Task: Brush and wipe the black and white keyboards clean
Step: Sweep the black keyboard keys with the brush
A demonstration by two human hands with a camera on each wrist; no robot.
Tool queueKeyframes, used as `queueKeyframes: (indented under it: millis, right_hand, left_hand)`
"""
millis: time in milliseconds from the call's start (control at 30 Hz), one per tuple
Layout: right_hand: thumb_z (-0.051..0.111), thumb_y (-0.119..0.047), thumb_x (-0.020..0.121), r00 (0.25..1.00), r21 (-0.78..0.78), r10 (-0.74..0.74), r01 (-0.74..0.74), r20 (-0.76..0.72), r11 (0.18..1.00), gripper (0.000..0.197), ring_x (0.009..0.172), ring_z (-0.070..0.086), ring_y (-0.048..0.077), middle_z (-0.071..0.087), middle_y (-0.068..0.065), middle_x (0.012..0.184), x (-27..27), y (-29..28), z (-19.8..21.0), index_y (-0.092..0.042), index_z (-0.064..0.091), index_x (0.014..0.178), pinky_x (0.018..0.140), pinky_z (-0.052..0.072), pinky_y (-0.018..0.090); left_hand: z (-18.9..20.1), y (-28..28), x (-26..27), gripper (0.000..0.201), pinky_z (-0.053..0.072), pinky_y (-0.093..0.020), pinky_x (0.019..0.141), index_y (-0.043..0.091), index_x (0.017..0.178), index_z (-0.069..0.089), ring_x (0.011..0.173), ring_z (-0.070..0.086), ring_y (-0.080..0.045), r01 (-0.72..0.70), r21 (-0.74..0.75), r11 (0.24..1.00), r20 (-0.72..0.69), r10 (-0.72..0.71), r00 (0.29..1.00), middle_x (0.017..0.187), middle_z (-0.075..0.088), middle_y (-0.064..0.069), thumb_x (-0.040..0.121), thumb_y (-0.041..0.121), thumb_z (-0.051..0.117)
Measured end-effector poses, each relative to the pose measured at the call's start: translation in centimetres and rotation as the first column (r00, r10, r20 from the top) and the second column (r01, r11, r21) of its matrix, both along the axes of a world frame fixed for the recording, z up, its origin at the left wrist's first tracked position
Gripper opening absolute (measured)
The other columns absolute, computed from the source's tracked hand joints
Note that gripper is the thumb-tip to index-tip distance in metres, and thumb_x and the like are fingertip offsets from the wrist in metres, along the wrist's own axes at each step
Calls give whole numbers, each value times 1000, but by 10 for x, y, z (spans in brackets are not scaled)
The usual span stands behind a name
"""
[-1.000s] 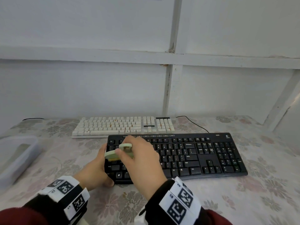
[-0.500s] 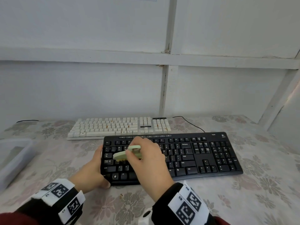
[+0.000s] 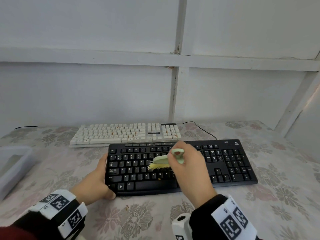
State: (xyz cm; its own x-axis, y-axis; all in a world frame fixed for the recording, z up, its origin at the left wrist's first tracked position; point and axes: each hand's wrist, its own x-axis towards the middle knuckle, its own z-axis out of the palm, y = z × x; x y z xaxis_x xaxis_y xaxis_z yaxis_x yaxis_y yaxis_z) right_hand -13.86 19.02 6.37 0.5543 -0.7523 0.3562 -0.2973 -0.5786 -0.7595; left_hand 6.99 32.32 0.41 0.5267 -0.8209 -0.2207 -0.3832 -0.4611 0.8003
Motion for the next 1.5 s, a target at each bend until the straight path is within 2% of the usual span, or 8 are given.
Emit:
queueKeyframes:
  millis: [267,467,600,767,900,1100,1333,1500]
  right_hand:
    - [56,-19,88,995,44,36,-40,95,998,22,87,52,21,59,-10,83,-11,-3,-1,-33,52,71,76,44,36]
    - [58,-14,87,994,-33,-86,89,69,996,25,76,51,17,58,-9,77,-36,-28,4,-30,52,69,68,42,32]
    - [61,-12,86,986,42,-34,27,161,999,18,63,48,6,59,-6,73,-42,-28,7,-21,57,71,58,36,13]
    - [59,-13,87,991,76,-75,66,115,995,19,54,36,4,56,-17,65,-53,-43,0,-22,56,71,54,27,17]
    - [60,-11,86,983,63,-111,103,147,993,20,53,41,6,57,-18,69,-64,-52,6,-23,57,70,54,30,17]
    - [61,-7,86,986,171,10,-38,164,985,15,55,46,-1,56,-15,62,-64,-50,4,-16,61,74,52,34,8]
    - [61,-10,85,982,5,-179,179,57,984,16,61,48,16,61,-2,73,-86,-71,12,-21,59,73,51,35,15]
    - [62,-10,85,956,62,-249,243,153,968,12,59,48,8,60,0,73,-98,-83,25,-18,62,76,57,38,25]
  left_hand:
    - [1,0,-1,125,52,-38,86,48,140,-3,96,62,-16,-5,10,1000,18,5,1000,110,57,7,59,-7,74]
    - [1,1,-1,124,52,-38,86,47,142,-1,97,62,-16,-3,9,1000,7,3,1000,110,57,8,59,-7,74]
    - [2,-1,-2,123,50,-28,79,43,142,-1,96,60,-13,0,9,1000,8,0,1000,110,55,10,61,-11,74]
    - [1,0,-1,124,51,-39,88,45,142,0,98,61,-17,-19,22,1000,-1,19,1000,109,57,7,59,-9,75]
    - [1,0,0,124,51,-40,87,45,142,0,96,62,-18,-23,26,999,-8,23,1000,107,58,5,59,-9,75]
    - [-1,0,1,127,51,-43,89,46,143,-1,97,62,-19,-23,23,999,-27,23,999,109,58,5,57,-6,76]
    - [-2,-1,3,127,51,-42,89,45,144,-1,97,63,-19,-21,27,999,-26,22,999,109,58,5,57,-7,76]
    - [-4,-1,3,125,51,-43,89,52,138,2,98,62,-19,-24,2,1000,-34,24,999,110,58,6,55,-6,75]
